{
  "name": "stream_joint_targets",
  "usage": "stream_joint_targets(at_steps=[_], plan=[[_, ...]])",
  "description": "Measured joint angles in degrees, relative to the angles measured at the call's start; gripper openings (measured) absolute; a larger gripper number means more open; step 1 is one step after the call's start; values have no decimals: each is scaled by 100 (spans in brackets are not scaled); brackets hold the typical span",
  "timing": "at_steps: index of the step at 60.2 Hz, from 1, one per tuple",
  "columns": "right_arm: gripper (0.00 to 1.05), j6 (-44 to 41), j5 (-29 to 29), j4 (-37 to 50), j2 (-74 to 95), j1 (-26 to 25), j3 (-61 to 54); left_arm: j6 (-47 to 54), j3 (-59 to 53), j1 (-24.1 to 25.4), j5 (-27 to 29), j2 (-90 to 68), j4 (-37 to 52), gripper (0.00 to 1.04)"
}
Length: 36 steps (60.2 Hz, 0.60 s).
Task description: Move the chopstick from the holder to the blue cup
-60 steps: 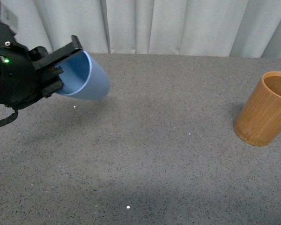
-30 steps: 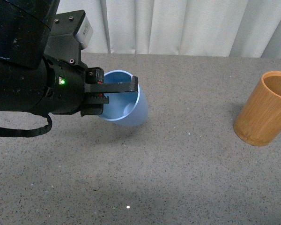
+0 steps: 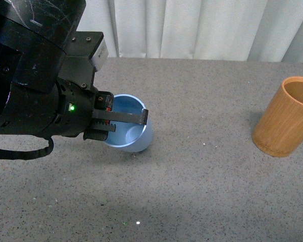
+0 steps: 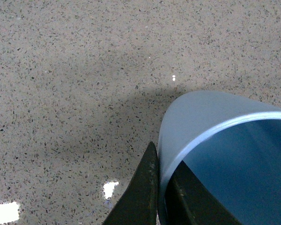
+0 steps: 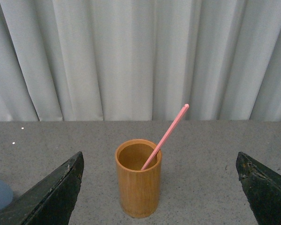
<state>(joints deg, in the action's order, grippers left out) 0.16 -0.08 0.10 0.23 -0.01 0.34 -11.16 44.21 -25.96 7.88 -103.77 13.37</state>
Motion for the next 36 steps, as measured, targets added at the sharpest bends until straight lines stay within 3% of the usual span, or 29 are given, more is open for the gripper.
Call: stream_joint_targets(at_steps=[7,36], plan=[[95,0,0,0,0,0,2,17,0,-4,-13,-7,0,6],[95,0,0,0,-2,0,2,-166,22,33,-33,-9,17,77]])
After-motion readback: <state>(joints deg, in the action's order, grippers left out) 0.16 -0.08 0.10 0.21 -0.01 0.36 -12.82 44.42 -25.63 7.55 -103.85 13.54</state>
